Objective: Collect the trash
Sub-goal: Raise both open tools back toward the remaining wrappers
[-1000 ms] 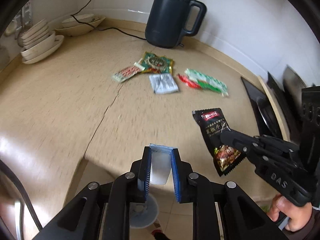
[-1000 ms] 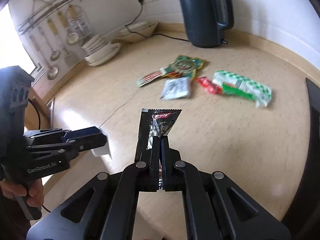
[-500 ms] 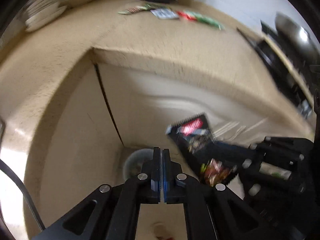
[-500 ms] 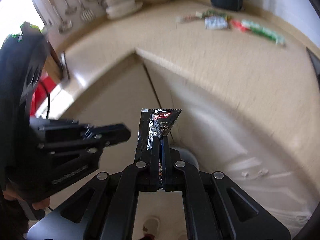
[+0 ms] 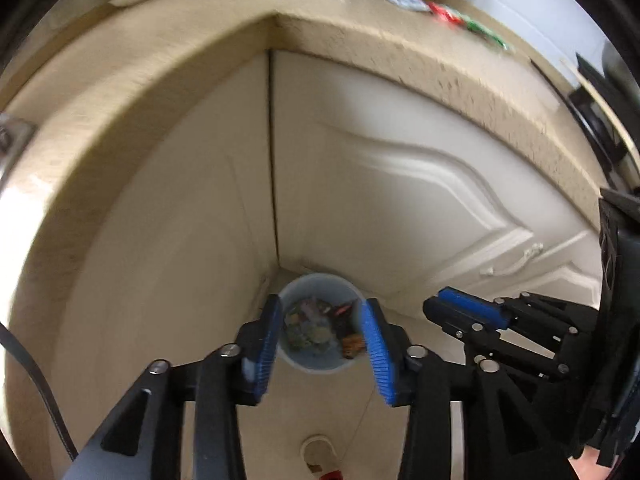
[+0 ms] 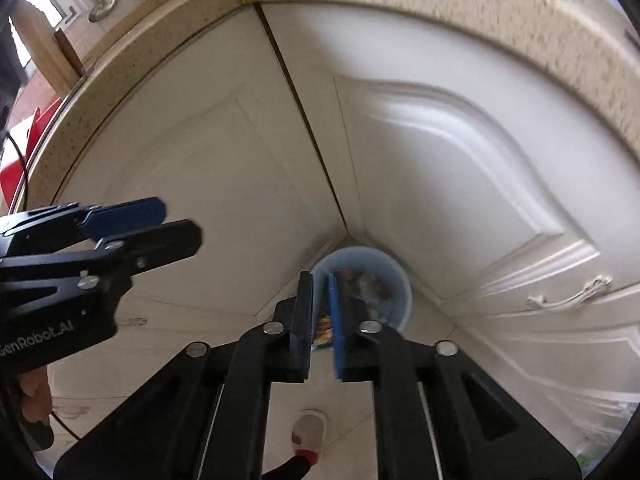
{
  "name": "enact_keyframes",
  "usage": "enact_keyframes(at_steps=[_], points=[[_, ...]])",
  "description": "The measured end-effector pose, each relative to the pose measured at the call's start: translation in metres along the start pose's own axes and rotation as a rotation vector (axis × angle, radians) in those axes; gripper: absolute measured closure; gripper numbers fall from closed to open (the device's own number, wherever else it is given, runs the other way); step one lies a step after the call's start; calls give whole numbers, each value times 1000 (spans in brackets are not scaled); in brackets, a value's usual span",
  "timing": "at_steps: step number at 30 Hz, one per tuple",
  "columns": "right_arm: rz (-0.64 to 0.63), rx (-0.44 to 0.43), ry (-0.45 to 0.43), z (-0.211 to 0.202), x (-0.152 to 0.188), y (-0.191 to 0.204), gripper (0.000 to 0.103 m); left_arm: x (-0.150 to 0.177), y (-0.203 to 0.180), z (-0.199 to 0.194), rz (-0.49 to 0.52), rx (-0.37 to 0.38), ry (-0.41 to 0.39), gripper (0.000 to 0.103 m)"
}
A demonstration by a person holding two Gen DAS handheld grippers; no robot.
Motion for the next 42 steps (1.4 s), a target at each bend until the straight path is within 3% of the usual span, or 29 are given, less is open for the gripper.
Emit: enact_keyframes(at_steps=[6, 8, 10, 13, 15, 17, 22, 28, 36, 42], points=[[16, 30, -36, -38, -5, -4, 73, -5, -11, -57, -26, -13, -60, 53], [21, 54, -76, -67, -8, -6, 58, -13, -26, -76, -34, -29, -81, 44], [24, 73, -116, -100, -11, -8, 54, -13, -38, -105, -30, -49, -118, 37], [55, 115, -176, -154, -16, -15, 28, -16, -55, -154, -26, -54, -176, 26], [77, 125, -232, -194, -19, -21, 27, -20, -66, -185, -10, -60, -219, 24], [90, 165, -269, -227, -24, -21, 7, -19, -78, -223, 17, -84, -261, 20], [89, 245, -391, -300, -48, -8, 0, -11, -103, -306, 60, -94, -372, 10], [91, 254, -481, -339, -61, 4, 0, 0, -121, -356, 88, -122, -469, 4], [118, 270, -515, -332, -90, -20, 0, -42, -118, -322, 90, -132, -455, 4], [143, 269, -502, -299, -136, -53, 0, -119, -106, -235, 72, -133, -395, 4]])
Point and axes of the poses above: each gripper's, at about its wrist camera, not at the fingertips, and z roughly the way its jaws point, y to its left, x to its underside, the point moved 2 cm from there along z, roughly the way its jaws point, and after that the axes turned 7 degrees about x, right-handed, at the moved point
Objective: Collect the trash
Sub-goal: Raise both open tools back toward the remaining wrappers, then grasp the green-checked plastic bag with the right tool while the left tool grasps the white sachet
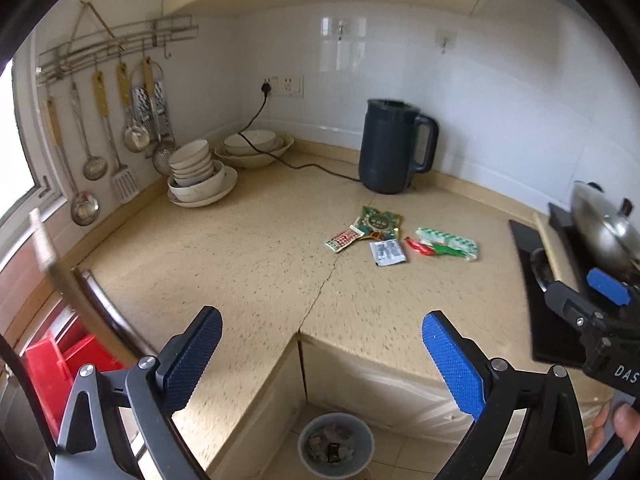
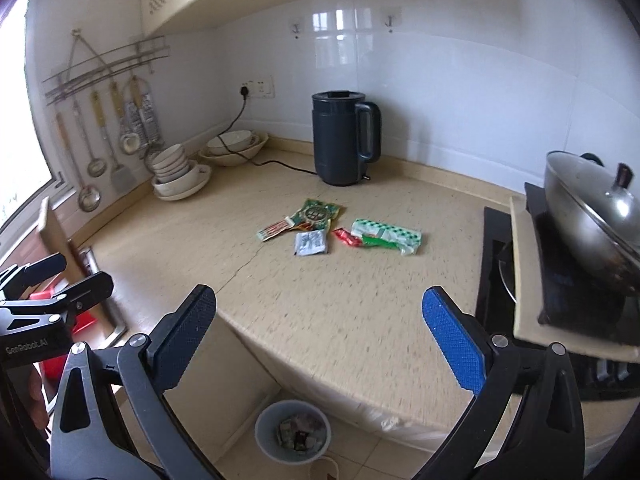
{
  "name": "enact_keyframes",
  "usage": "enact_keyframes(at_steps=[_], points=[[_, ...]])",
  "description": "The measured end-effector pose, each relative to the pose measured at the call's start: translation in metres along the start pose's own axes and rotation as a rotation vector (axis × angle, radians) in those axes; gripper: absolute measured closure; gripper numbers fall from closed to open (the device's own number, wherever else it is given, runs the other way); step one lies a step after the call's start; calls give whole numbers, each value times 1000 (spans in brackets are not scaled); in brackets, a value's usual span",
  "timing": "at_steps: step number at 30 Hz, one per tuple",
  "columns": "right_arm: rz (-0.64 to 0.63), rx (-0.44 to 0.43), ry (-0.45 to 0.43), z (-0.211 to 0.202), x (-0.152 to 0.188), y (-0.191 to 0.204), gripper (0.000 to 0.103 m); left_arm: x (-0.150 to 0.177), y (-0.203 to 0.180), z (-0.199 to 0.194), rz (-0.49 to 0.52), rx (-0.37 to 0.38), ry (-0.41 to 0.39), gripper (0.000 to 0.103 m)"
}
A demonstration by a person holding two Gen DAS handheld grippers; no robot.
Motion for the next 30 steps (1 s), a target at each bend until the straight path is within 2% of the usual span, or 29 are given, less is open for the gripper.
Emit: enact_keyframes(at_steps=[7, 11, 15, 23, 30], points=[[5, 20, 84, 113, -21, -30, 0, -58, -27, 187, -54, 60, 133, 4], [13, 42, 153, 175, -26, -55, 0, -79, -52, 291, -70, 81, 222, 4], [16, 69, 205, 226, -30, -74, 0, -98, -62, 385, -83, 75, 293, 4], [52, 83, 252, 285, -33, -102, 0, -98, -70, 495, -90, 25, 361, 4], [46, 74, 266, 305, -33, -109, 0, -92, -75, 547, -89, 20, 394, 8]])
Point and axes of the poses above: each gripper's, at about its wrist camera, not at the fingertips, and z roughly the way its jaws point, y to its left, x to its underside, the point moved 2 cm from there along z, roughly the way its jaws point, and after that the axes turned 7 degrees about x, right-handed, at the moved point
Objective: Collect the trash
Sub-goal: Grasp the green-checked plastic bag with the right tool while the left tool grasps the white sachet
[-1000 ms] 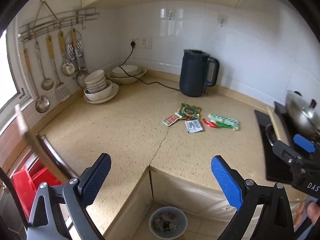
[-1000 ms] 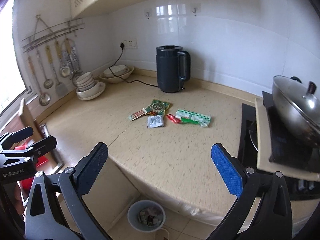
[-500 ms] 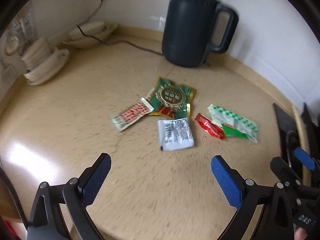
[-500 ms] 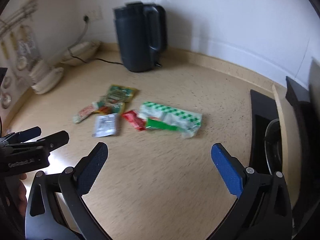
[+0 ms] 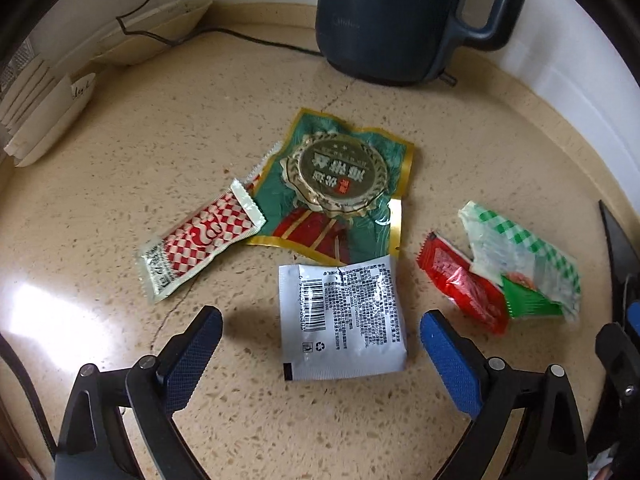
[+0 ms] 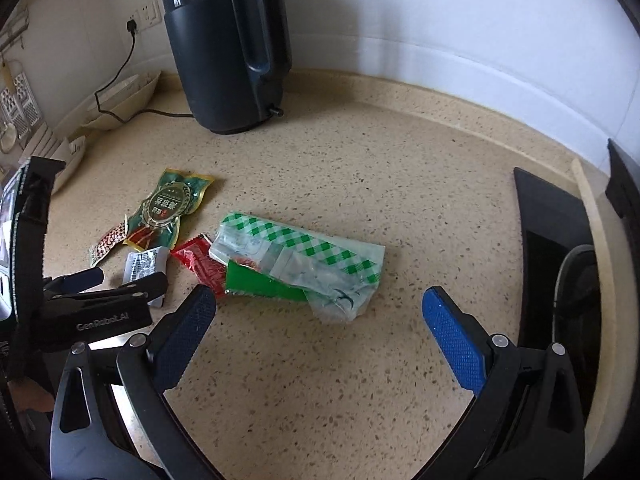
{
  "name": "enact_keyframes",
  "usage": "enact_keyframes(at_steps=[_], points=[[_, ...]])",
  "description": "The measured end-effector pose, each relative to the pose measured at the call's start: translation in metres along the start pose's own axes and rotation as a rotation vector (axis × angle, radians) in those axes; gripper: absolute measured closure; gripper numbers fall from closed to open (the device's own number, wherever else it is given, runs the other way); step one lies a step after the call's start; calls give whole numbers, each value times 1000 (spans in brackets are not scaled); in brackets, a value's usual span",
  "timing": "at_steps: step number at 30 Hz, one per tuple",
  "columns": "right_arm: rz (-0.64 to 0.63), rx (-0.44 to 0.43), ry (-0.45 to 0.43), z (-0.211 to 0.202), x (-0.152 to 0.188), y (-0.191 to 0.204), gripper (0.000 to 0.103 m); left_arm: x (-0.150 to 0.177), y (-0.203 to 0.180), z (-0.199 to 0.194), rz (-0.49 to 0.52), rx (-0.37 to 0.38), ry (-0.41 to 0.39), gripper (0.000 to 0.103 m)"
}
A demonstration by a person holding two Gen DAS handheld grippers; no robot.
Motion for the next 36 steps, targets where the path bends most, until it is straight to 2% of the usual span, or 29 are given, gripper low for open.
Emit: enact_keyframes(at_steps=[3, 5, 8, 9, 10, 14, 15, 18, 21, 27, 29, 33, 35, 36], points=[[-2, -10, 1, 5, -2, -1, 0, -2, -4, 8, 49, -32, -17, 14], [-10, -24, 4, 9, -3, -1, 0, -1, -7, 12, 70, -18, -29, 18], [-28, -60, 12, 16, -7, 1, 0, 5, -9, 4, 96, 4, -70, 36], [-36, -68, 14, 18, -8, 2, 0, 3, -8, 6, 107, 14, -80, 50], [-51, -84, 23, 23, -10, 2, 0, 4, -6, 8, 108, 18, -82, 55], [-130, -94, 79, 38, -12, 4, 0, 11, 2, -2, 117, 56, -83, 64], [-155, -81, 89, 41, -12, 5, 0, 11, 5, -1, 109, 75, -84, 85], [-241, -37, 105, 47, -11, 5, 0, 16, 22, -12, 46, 159, -64, 86], [-316, -19, 112, 52, -11, 9, 0, 19, 33, -11, 34, 166, -64, 86], [-462, -52, 104, 70, -18, 35, 0, 33, 42, -47, 39, 207, -79, 87], [-465, -62, 122, 77, -20, 37, 0, 36, 44, -56, 40, 230, -80, 87], [-368, -137, 156, 84, -27, 26, 12, 42, 49, -72, 41, 232, -91, 87], [-348, -127, 149, 80, -28, 24, 26, 44, 49, -76, 49, 236, -93, 87], [-319, -122, 147, 78, -28, 21, 30, 46, 49, -80, 53, 234, -97, 87]])
Point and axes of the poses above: each gripper's, at about its wrist camera, not at the fingertips, and z roughly the way its jaws point, y to its left, x to its underside, the point moved 2 cm from there along z, roughly the way its jaws point, and after that the axes turned 7 degrees about x, right-handed, at the moved point
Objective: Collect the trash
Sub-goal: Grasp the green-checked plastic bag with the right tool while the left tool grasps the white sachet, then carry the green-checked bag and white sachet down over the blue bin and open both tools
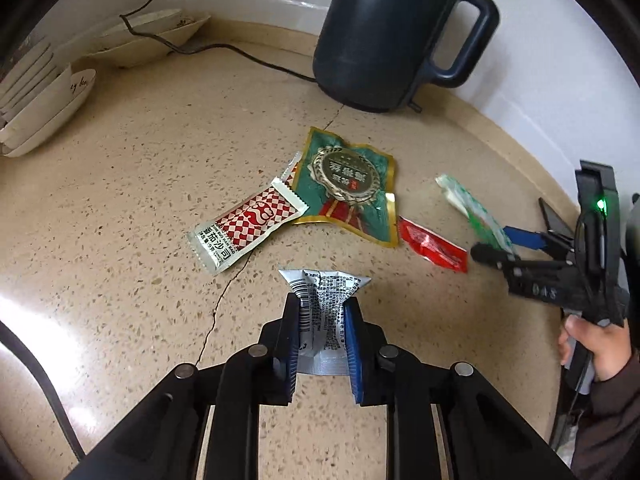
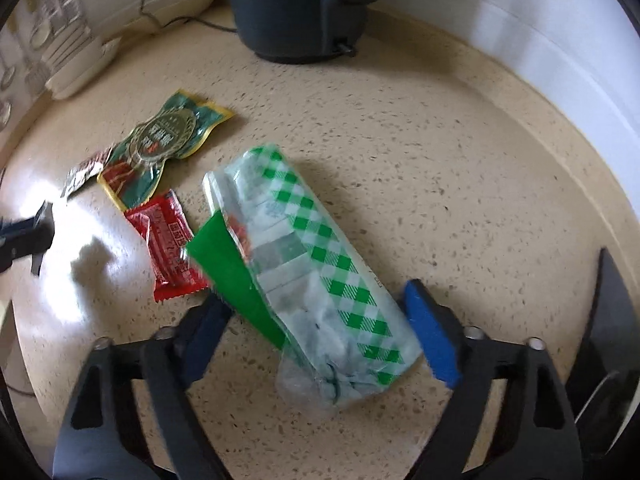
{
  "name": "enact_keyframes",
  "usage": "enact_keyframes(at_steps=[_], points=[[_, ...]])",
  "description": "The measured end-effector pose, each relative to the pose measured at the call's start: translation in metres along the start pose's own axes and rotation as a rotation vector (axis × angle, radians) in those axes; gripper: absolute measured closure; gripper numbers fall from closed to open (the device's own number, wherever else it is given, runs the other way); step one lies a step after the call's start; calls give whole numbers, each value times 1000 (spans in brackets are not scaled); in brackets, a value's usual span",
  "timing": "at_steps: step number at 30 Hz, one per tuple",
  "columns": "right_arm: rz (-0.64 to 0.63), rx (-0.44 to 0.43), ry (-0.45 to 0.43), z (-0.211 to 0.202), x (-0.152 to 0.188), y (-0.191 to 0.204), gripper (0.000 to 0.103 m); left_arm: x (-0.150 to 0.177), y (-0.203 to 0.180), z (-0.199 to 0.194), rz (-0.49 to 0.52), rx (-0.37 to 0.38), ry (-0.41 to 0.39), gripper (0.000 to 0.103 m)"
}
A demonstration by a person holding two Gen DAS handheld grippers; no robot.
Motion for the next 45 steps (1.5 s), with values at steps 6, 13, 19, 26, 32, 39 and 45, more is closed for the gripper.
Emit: enact_keyframes(at_steps=[6, 13, 19, 26, 32, 39, 45], points=[[96, -30, -10, -13, 9, -11, 85, 10, -10, -23, 21, 4, -16, 87], [196, -57, -63, -51, 43, -10, 89, 37, -25, -68, 46, 25, -49, 87], [225, -94, -124, -103, 78, 16, 89, 81, -34, -124, 77, 41, -91, 87], [195, -171, -179, -167, 148, 95, 89, 172, -33, -184, 107, 36, -88, 87], [172, -247, -133, -184, 215, 168, 89, 253, -18, -199, 82, 23, -1, 87], [147, -289, -11, -159, 277, 214, 89, 325, 11, -176, 5, 10, 112, 87], [104, -296, 86, -102, 327, 234, 89, 376, 40, -124, -32, -22, 192, 87]])
Point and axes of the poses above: each gripper's, at about its wrist camera, not at the fingertips, and z roughly the way its jaws point, y to its left, x to its underside, the point moved 2 cm from there along z, roughly the way its jaws point, and after that the axes turned 7 degrees about x, right-handed, at the moved point
